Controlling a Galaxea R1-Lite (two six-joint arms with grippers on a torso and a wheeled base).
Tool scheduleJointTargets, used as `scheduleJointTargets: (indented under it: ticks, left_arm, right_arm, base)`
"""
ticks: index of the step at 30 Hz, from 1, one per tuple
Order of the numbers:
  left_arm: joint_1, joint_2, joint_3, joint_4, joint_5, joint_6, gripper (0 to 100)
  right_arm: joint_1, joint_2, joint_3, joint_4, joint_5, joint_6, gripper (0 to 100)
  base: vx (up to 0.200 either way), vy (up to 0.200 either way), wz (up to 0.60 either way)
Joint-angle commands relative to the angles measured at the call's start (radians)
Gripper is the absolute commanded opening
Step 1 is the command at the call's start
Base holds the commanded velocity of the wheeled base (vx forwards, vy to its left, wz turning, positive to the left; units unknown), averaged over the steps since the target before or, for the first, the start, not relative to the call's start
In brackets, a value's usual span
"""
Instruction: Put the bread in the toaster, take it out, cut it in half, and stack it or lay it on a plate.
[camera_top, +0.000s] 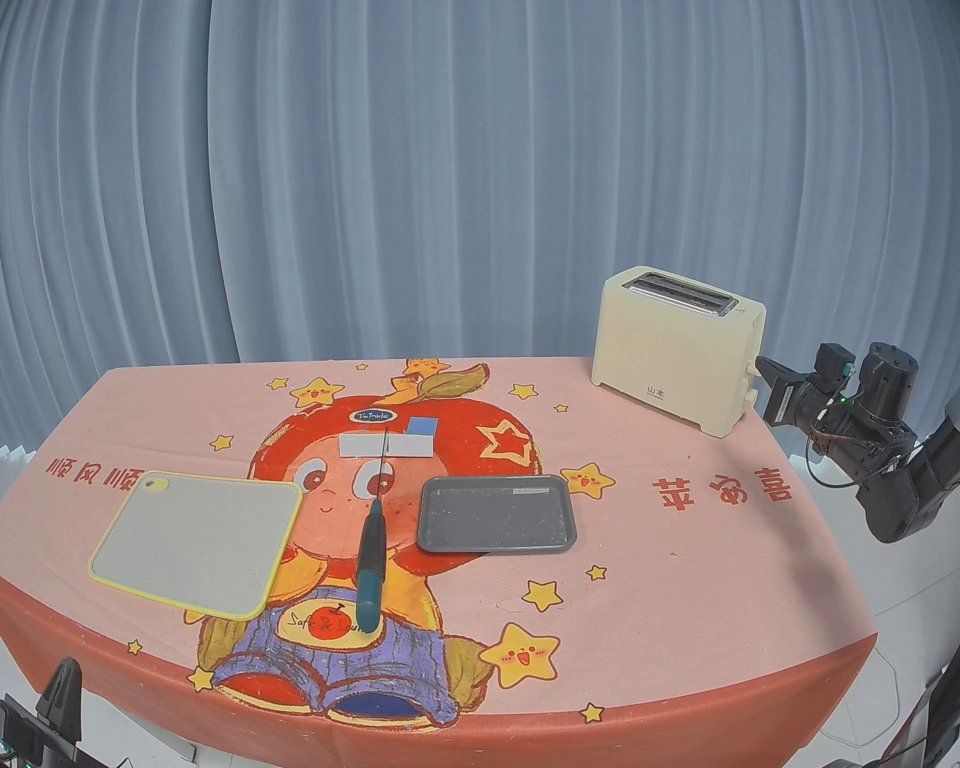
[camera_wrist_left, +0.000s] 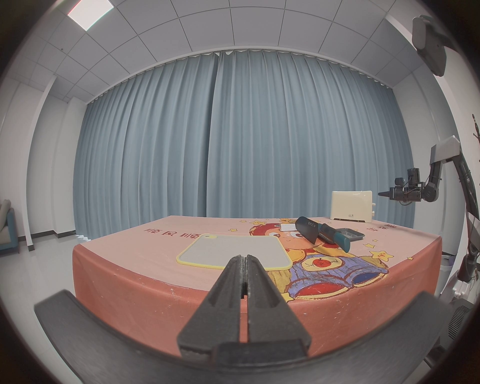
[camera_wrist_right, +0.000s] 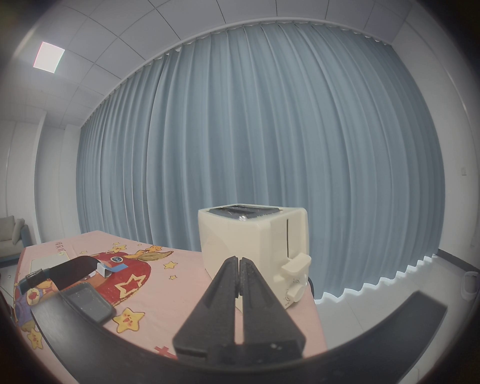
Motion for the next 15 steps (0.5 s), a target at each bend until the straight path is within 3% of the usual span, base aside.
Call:
scheduleJointTargets:
  ticks: [1, 5, 8, 11, 12, 15]
  left_arm:
    - [0.001, -0.005, 0.018, 0.000, 0.001, -0.001, 0]
    - [0.001, -0.004, 0.018, 0.000, 0.001, -0.001, 0]
    - [0.001, -0.004, 0.018, 0.000, 0.001, -0.001, 0]
    - [0.001, -0.004, 0.018, 0.000, 0.001, -0.001, 0]
    - [0.001, -0.004, 0.018, 0.000, 0.001, 0.000, 0]
    - [0.001, -0.005, 0.018, 0.000, 0.001, 0.000, 0]
  right_arm:
    - [-0.032, 0.049, -0.015, 0.005, 0.029, 0.002, 0]
    - [-0.073, 0.080, -0.022, 0.003, 0.102, 0.003, 0]
    - [-0.113, 0.108, -0.018, -0.009, 0.211, 0.002, 0]
    - [-0.136, 0.118, -0.013, -0.012, 0.273, -0.006, 0]
    - [-0.153, 0.126, -0.013, -0.015, 0.311, -0.011, 0]
    - [-0.170, 0.131, -0.021, -0.026, 0.329, -0.011, 0]
  base:
    - [0.000, 0.000, 0.00]
    - [0.000, 0.000, 0.00]
    - [0.000, 0.000, 0.00]
    - [0.000, 0.000, 0.00]
    - [0.000, 0.000, 0.00]
    - [0.000, 0.000, 0.00]
